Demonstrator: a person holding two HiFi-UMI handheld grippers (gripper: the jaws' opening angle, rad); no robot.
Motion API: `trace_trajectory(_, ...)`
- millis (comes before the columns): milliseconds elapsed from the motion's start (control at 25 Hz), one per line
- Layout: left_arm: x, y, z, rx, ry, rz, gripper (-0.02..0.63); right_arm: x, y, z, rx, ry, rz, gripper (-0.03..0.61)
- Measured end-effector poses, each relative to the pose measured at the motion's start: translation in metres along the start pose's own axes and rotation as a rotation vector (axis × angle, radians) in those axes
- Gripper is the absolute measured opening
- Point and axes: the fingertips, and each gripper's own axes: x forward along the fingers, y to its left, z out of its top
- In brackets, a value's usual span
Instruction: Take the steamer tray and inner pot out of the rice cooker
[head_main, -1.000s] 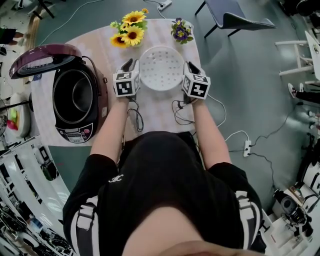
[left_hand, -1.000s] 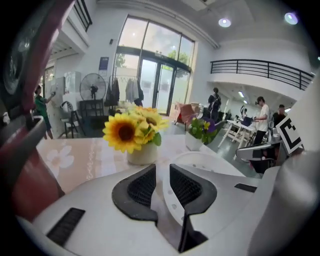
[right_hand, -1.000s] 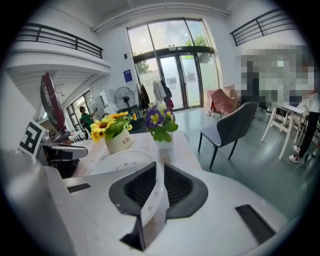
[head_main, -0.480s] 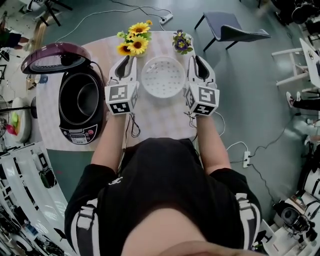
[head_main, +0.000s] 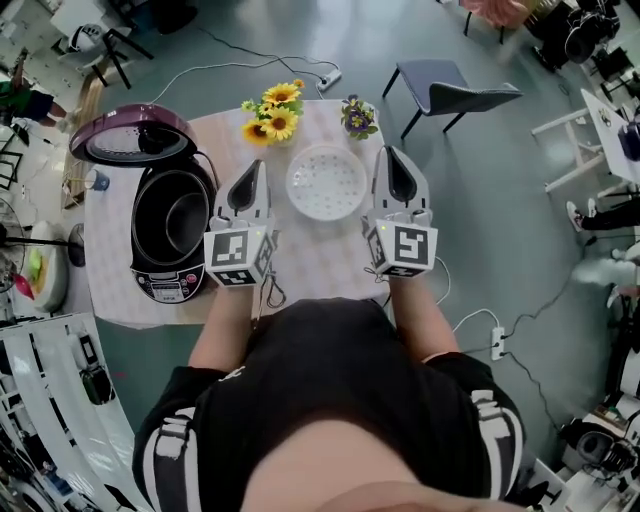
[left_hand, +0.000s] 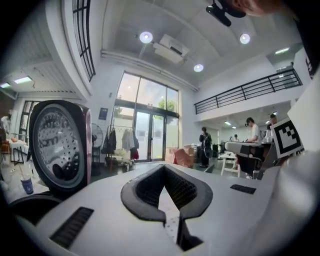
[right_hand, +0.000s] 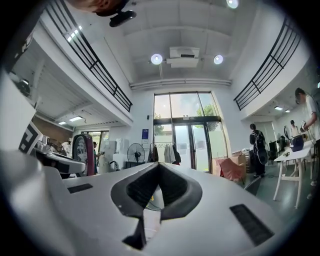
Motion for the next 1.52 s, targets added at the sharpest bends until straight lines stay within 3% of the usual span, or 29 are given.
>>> trace_trajectory(520,-0.062,0.045,0.027,0.041,-0.011,0.024,0.005,-0.011,0.087,0.016,0.003,0.003,0.091,-0.002)
trace_trajectory(960,-0.141,0.140,0.039,0.070,-0.013,0.100,0.005,-0.007,0.203,0.029,0.042,0.025,0.195,-0.002)
trace_trajectory(1520,-0.227,0.246,0.027,0.076,-0.011,0.203,0.005,0.000,0.330,0.027,0.050,0.027,0.293,-0.002)
